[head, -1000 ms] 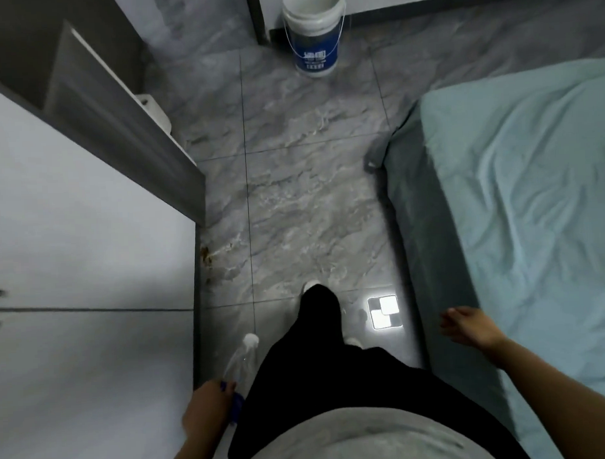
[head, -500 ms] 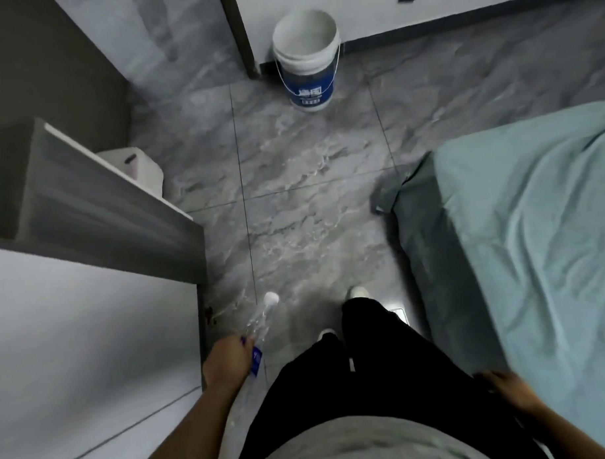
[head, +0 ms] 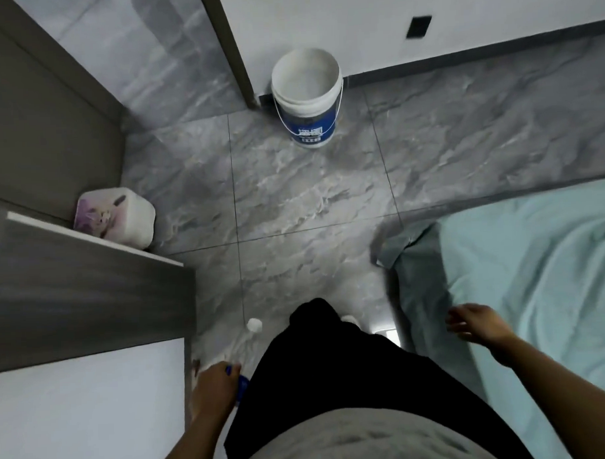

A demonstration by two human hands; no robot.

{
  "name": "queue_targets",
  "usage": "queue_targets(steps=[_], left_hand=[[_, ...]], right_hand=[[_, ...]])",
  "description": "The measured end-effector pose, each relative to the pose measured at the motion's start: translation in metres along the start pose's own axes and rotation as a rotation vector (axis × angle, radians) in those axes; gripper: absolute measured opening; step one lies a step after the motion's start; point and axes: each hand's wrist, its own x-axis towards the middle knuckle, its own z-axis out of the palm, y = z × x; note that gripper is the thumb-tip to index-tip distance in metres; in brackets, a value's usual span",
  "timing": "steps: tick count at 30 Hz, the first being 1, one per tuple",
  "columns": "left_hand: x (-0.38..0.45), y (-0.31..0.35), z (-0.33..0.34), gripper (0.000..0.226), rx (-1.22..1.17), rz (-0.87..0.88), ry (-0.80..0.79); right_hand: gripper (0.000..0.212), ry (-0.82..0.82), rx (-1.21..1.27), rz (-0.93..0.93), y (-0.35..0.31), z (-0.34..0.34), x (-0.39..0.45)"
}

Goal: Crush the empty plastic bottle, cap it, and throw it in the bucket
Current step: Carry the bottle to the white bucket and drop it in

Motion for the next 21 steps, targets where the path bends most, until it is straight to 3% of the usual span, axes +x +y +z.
queue_targets(steps=[8, 14, 21], left_hand=[[0.082, 0.068, -0.054, 0.036, 0.029, -0.072, -0.080], [0.159, 0.155, -0.113, 0.033, 0.048, 0.010, -0.034], [0.241, 0.269, -0.174, 0.032, 0.094, 0.117, 0.026]], right_hand=[[0.033, 0.001, -0.054, 0.035, -0.090, 0.016, 0.068], [0.031, 0.017, -0.097, 0.158, -0.127, 0.014, 0.095], [0.027, 0.059, -0.182, 0.178, -0.190, -0.002, 0.139]])
